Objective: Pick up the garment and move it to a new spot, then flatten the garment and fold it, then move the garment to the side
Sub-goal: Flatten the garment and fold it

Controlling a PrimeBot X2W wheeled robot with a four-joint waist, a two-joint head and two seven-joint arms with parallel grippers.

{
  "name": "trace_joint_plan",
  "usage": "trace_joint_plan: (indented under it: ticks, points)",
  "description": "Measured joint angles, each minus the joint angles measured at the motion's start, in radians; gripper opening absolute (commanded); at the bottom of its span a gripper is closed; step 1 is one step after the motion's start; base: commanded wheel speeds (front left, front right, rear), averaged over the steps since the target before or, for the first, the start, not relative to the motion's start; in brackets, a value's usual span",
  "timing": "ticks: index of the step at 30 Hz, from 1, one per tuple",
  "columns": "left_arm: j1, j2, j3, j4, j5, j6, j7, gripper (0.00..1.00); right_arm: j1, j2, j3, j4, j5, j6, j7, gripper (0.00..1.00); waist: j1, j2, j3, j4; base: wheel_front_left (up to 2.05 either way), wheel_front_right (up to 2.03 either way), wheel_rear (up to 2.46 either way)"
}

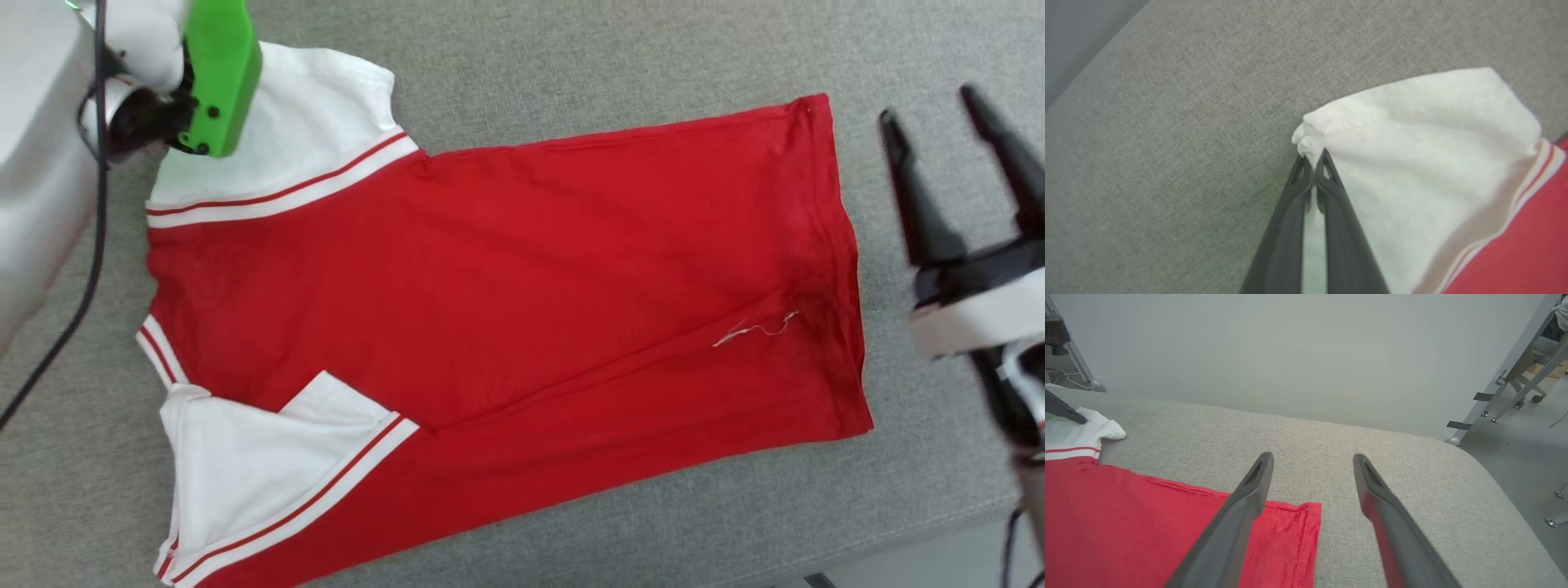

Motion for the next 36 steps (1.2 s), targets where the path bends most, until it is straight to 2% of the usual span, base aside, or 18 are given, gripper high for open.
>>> trace_joint_plan:
  ticks: [2,5,10,14,17,21,26,29,36]
  points:
    - [0.010,-0.004,-0.010,-0.019,0.001,0.000,-0.035,0.00,-0.040,-0.057,0.001,-0.002,0.015,0.000,0.050,1.00,0.0000,0.0000,-0.016,0.008,0.00,0.00,0.00]
    - [0.019,-0.006,-0.029,-0.068,0.007,-0.002,-0.091,0.00,-0.099,-0.155,0.035,-0.003,0.087,0.000,0.182,1.00,-0.0001,0.0000,-0.038,0.024,0.00,0.00,0.00]
    - [0.038,-0.005,-0.053,-0.125,0.008,-0.002,-0.165,0.00,-0.212,-0.335,0.162,0.035,0.282,0.000,0.502,1.00,-0.0001,0.0000,-0.064,0.064,0.00,0.00,0.00]
    - [0.040,-0.004,-0.063,-0.156,0.008,-0.003,-0.202,0.00,-0.307,-0.416,0.241,0.106,0.412,0.000,0.719,1.00,-0.0001,0.0000,-0.071,0.095,0.00,0.00,0.00]
    - [0.038,-0.007,-0.068,-0.175,0.016,-0.003,-0.218,0.00,-0.381,-0.436,0.295,0.161,0.433,0.000,0.817,1.00,-0.0001,0.0000,-0.065,0.116,0.00,0.00,0.00]
    - [0.023,-0.012,-0.075,-0.201,0.025,-0.003,-0.238,0.00,-0.463,-0.411,0.358,0.256,0.436,0.000,0.877,1.00,-0.0001,0.0000,-0.040,0.137,0.00,0.00,0.00]
    - [-0.001,-0.028,-0.080,-0.223,0.052,-0.003,-0.258,0.00,-0.519,-0.365,0.421,0.386,0.416,0.000,0.884,1.00,-0.0001,0.0000,-0.007,0.164,0.00,0.00,0.00]
    - [-0.014,-0.040,-0.083,-0.231,0.056,-0.003,-0.274,0.00,-0.531,-0.342,0.440,0.459,0.415,0.000,0.849,1.00,-0.0001,0.0000,0.012,0.184,0.00,0.00,0.00]
    - [-0.021,-0.042,-0.092,-0.232,0.061,-0.003,-0.297,0.00,-0.558,-0.361,0.533,0.520,0.426,-0.001,0.811,1.00,-0.0003,-0.0001,0.043,0.213,0.00,0.00,0.00]
